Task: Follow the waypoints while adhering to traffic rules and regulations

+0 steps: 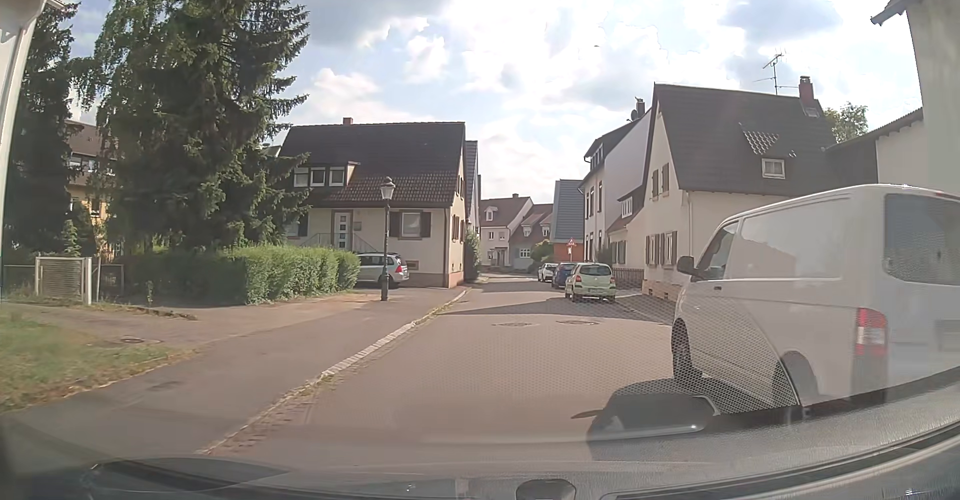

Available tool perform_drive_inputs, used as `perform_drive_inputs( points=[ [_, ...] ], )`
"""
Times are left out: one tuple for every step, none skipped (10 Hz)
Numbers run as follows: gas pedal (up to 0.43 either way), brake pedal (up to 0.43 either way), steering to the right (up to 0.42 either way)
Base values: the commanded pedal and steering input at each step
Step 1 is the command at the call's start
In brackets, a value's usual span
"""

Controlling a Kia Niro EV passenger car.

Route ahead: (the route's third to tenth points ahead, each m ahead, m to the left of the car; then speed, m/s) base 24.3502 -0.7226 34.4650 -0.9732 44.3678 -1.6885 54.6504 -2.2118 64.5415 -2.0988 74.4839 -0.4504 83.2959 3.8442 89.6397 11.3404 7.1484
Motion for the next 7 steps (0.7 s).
perform_drive_inputs(
  points=[
    [0.079,0.0,0.024],
    [0.079,0.0,0.024],
    [0.079,0.0,0.024],
    [0.079,0.0,0.023],
    [0.079,0.0,0.023],
    [0.079,0.0,0.023],
    [0.079,0.0,0.022]
  ],
)
